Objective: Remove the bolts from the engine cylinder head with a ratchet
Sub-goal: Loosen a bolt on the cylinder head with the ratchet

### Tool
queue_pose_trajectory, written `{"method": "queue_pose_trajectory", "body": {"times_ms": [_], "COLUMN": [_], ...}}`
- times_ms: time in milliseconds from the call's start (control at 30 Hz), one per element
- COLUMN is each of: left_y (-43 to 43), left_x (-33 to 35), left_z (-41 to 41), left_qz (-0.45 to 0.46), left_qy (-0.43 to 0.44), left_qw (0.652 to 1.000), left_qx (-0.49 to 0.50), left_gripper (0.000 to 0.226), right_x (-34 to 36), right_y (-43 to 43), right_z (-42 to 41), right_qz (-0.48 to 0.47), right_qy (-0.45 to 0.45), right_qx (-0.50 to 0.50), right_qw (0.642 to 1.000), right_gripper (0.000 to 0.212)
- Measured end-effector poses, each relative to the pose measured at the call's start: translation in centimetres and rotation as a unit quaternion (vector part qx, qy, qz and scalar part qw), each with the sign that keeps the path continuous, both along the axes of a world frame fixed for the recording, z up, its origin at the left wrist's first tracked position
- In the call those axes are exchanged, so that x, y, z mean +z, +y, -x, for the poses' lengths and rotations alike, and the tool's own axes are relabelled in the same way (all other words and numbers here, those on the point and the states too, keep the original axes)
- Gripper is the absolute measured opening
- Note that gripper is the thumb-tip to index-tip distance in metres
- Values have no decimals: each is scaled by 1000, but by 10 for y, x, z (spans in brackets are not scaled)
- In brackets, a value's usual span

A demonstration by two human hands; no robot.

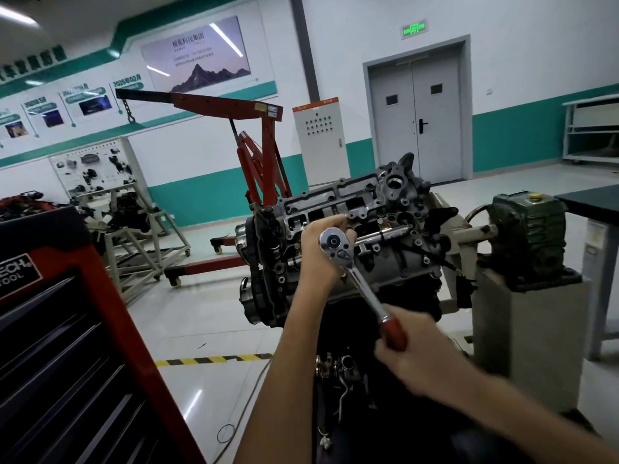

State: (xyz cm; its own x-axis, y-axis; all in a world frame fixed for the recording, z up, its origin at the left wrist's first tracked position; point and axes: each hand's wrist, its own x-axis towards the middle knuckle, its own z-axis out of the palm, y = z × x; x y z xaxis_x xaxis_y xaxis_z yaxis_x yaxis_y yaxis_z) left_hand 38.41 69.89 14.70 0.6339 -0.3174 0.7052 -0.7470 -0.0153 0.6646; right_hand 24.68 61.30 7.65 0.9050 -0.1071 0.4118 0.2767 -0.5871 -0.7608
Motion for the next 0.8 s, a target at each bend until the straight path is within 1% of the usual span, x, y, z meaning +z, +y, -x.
{"method": "queue_pose_trajectory", "body": {"times_ms": [33, 67, 133, 167, 200, 233, 267, 300, 367, 400, 467, 500, 533, 567, 600, 633, 700, 733, 767, 800], "left_y": [6, 11, 14, 12, 9, 5, 0, -5, -13, -17, -23, -25, -24, -22, -18, -12, 1, 8, 12, 15], "left_x": [3, 5, 12, 14, 15, 14, 9, 5, -3, -4, -5, -5, -6, -8, -8, -7, -3, 1, 4, 6], "left_z": [-1, -3, -7, -7, -7, -5, -2, 0, 5, 6, 6, 7, 6, 5, 2, -1, -5, -4, -4, -3], "left_qz": [-23, -55, -133, -152, -150, -130, -94, -44, 44, 72, 117, 132, 141, 136, 119, 92, 29, 9, -11, -33], "left_qy": [3, -4, -50, -66, -77, -81, -80, -67, -30, -15, 21, 41, 56, 58, 52, 32, 1, -5, -16, -34], "left_qw": [1000, 998, 989, 985, 985, 988, 992, 997, 998, 997, 992, 989, 988, 988, 991, 995, 999, 1000, 1000, 999], "left_qx": [-12, -23, -41, -46, -42, -32, -19, 2, 29, 37, 44, 45, 39, 38, 36, 36, 21, 5, -10, -23], "left_gripper": [49, 46, 41, 44, 47, 45, 37, 31, 31, 33, 43, 48, 49, 44, 37, 36, 35, 28, 28, 27], "right_x": [15, 34, 75, 91, 100, 102, 94, 79, 38, 19, -12, -20, -24, -25, -20, -12, 11, 27, 46, 64], "right_y": [-22, -44, -80, -92, -100, -103, -101, -95, -68, -48, -6, 15, 31, 38, 35, 24, -11, -31, -50, -67], "right_z": [1, 0, -5, -8, -10, -12, -13, -11, -5, -3, -3, -5, -7, -7, -7, -5, -2, -2, -3, -7], "right_qz": [81, 171, 337, 397, 436, 449, 433, 390, 239, 151, -13, -78, -118, -130, -110, -65, 61, 134, 214, 296], "right_qy": [6, 12, 8, -10, -35, -51, -51, -43, -48, -62, -61, -47, -35, -29, -25, -24, -15, -6, 0, -4], "right_qx": [2, -1, -26, -46, -66, -81, -88, -86, -79, -85, -78, -52, -23, -5, 1, 0, 10, 19, 18, 0], "right_qw": [997, 985, 941, 917, 897, 889, 896, 916, 967, 983, 995, 995, 992, 991, 994, 998, 998, 991, 977, 955], "right_gripper": [20, 20, 26, 22, 15, 10, 10, 13, 30, 36, 32, 32, 33, 33, 31, 26, 14, 14, 17, 20]}}
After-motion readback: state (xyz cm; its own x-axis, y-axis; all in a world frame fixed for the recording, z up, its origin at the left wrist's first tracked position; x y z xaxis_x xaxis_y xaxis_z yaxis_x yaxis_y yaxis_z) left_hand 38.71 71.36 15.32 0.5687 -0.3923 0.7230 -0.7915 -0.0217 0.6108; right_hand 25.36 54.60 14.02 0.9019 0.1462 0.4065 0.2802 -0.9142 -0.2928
